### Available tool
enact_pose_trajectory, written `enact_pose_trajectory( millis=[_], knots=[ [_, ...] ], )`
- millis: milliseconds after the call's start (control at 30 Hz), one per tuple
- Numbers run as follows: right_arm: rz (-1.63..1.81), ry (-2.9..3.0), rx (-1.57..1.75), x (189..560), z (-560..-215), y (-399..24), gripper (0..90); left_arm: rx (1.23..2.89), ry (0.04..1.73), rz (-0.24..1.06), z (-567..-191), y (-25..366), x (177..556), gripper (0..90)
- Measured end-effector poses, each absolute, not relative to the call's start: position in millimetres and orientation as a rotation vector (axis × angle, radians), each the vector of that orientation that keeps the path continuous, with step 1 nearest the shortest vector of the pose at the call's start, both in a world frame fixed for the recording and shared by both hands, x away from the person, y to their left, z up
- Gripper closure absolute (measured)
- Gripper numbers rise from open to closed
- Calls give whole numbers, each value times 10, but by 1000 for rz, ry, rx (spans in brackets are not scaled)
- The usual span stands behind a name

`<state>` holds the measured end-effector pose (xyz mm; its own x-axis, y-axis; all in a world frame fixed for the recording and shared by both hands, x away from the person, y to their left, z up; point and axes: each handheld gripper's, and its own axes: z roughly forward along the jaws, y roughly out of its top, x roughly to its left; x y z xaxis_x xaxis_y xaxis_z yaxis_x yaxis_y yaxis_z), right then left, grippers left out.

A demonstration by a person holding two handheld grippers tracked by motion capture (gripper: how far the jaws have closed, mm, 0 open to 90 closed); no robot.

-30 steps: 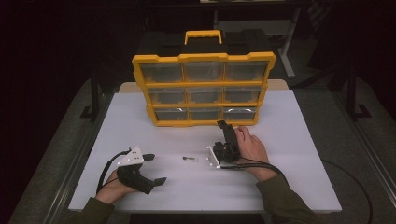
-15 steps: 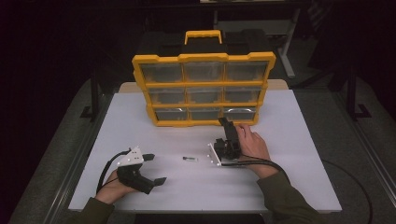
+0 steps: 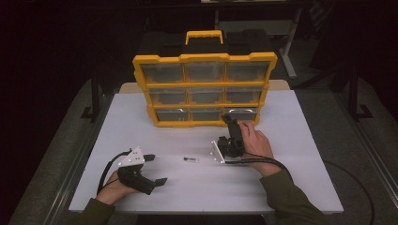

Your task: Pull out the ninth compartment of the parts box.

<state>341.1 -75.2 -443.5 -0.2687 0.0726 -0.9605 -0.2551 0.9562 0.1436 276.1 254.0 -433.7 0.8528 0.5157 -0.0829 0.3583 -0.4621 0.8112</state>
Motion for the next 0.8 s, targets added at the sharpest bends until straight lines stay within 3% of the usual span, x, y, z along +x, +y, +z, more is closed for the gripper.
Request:
enact_pose_trajectory(
  millis=[800],
  knots=[
    [241,1768,-97,3540,-4427,-861,58,2098,640,217,-4337,2543,2758,4]
  ],
)
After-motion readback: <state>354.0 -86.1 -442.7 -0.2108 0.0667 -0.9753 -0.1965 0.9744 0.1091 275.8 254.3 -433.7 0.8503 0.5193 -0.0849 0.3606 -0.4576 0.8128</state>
